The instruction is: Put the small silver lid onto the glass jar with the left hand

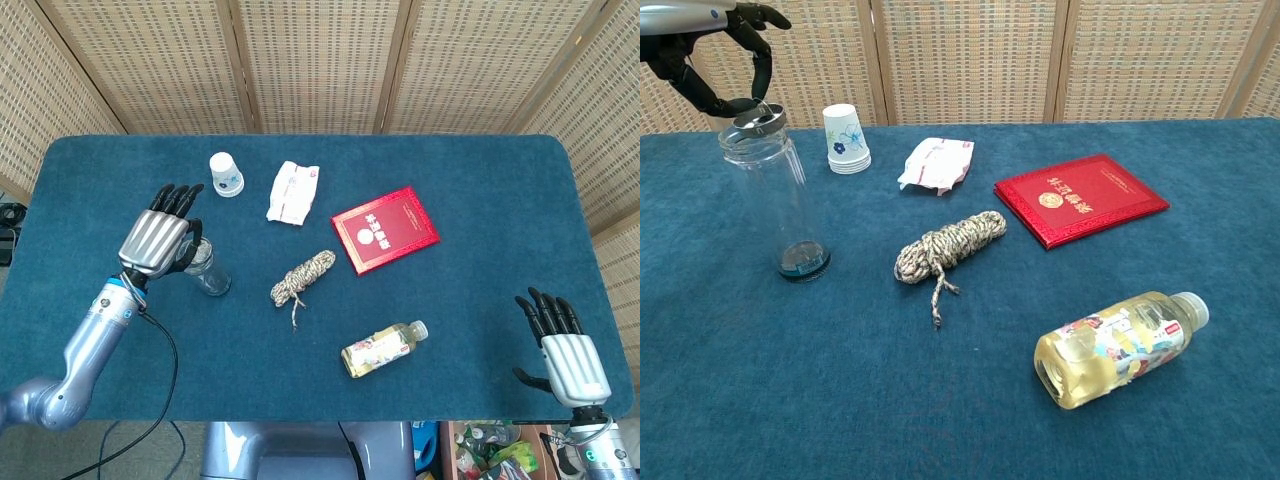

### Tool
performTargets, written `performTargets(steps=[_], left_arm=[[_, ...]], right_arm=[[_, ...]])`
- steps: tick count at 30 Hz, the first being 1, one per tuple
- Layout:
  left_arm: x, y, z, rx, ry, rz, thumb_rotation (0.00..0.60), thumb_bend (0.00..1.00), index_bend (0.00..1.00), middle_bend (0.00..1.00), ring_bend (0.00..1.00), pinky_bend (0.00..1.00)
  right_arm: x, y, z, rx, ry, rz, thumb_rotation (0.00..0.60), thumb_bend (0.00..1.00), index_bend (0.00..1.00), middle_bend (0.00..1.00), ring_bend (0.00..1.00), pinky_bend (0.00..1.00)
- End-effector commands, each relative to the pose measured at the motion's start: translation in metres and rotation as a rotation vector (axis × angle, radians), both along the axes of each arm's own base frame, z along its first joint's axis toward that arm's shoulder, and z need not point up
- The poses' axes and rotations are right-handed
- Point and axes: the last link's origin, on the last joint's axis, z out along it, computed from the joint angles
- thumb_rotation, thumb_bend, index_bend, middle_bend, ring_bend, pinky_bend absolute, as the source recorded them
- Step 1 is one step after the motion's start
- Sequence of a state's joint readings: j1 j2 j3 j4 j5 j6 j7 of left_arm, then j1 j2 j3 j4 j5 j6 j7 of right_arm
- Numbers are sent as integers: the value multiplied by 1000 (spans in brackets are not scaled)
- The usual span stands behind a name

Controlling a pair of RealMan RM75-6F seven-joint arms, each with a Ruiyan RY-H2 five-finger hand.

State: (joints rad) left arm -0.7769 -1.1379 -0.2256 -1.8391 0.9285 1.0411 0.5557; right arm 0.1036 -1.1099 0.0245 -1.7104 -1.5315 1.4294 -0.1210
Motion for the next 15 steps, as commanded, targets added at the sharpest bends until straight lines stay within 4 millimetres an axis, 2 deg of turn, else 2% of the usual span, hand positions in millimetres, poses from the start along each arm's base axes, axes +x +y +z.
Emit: performTargets(steps=[1, 15], left_arm=[[-1, 0, -1, 1, 2, 3, 600, 465, 609, 0, 0, 0], [-8, 0, -1, -9, 2, 17, 600, 464, 608, 0, 0, 0]], right_arm=[[0, 0, 0, -1, 0, 0, 600, 19, 81, 0, 0, 46], [0, 0, 0, -3, 0, -2, 600, 19, 81, 0, 0, 46]])
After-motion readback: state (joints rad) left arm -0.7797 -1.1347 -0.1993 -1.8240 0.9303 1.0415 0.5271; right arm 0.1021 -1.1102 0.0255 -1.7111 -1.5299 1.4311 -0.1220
